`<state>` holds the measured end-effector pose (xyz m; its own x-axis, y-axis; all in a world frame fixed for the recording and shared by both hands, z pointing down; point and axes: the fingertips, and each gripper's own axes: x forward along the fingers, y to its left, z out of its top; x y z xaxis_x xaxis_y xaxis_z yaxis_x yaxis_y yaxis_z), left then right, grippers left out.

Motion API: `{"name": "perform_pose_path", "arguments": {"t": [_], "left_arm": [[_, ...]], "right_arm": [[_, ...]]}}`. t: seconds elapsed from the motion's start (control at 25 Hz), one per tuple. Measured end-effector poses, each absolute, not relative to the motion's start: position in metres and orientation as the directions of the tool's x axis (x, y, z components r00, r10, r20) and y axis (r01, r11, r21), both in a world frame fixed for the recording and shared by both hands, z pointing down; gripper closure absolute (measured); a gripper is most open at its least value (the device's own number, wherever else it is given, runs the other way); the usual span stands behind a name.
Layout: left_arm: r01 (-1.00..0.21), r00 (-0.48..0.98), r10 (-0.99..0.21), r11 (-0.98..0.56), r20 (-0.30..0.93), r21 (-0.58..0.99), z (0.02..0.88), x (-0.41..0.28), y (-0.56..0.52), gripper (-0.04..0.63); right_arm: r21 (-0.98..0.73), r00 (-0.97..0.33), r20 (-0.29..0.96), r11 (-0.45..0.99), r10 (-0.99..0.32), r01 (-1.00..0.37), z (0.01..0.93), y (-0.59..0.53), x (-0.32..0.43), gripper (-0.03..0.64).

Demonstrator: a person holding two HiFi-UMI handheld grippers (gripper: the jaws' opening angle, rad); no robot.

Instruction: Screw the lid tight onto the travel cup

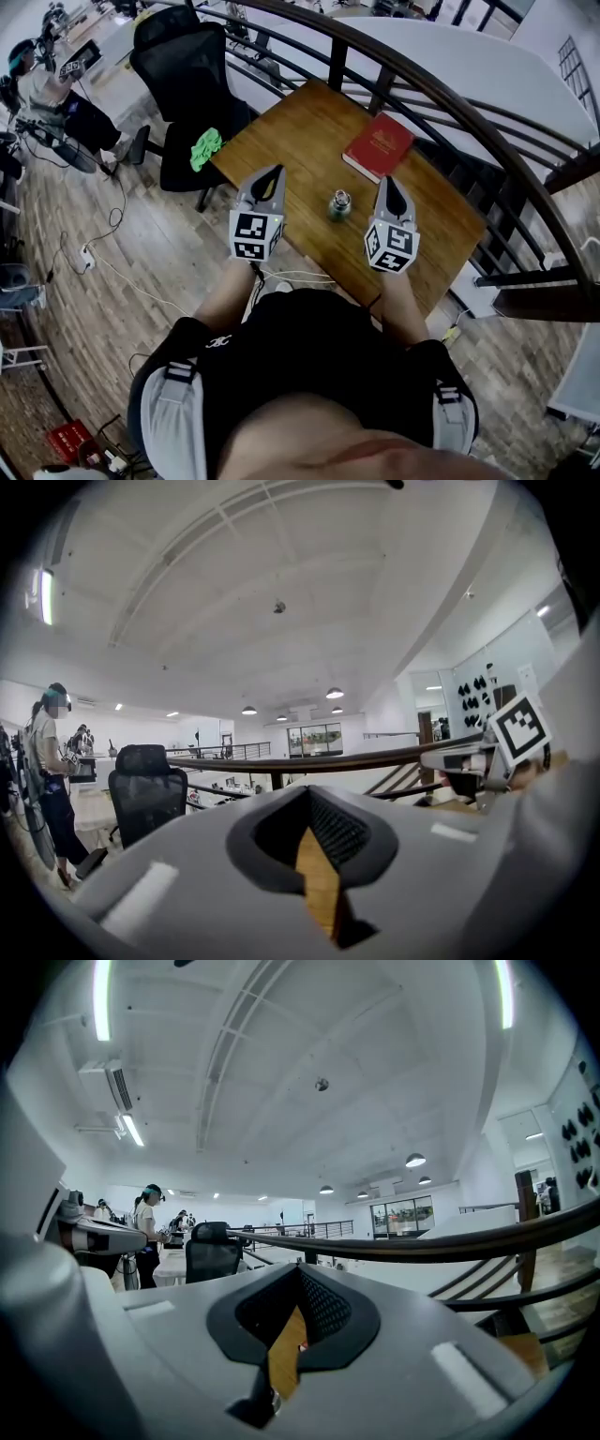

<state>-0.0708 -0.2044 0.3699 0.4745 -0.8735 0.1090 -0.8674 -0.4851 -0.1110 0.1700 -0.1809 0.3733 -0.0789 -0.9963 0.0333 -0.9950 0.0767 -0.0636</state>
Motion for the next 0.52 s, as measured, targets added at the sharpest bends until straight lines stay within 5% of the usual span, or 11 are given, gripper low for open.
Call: {"name": "perform_pose_path", "arguments": {"t": [0.52], "left_arm": [[-0.858, 0.498, -0.863, -0.505, 0.087, -0.096, 0.3647, -0.0598, -0.2058, 0.541]], "right_arm": [[-0.046, -0.112, 0.046, 0.11, -0.993, -0.993, 0.3769, -0.1838, 0.16, 0.614]]}}
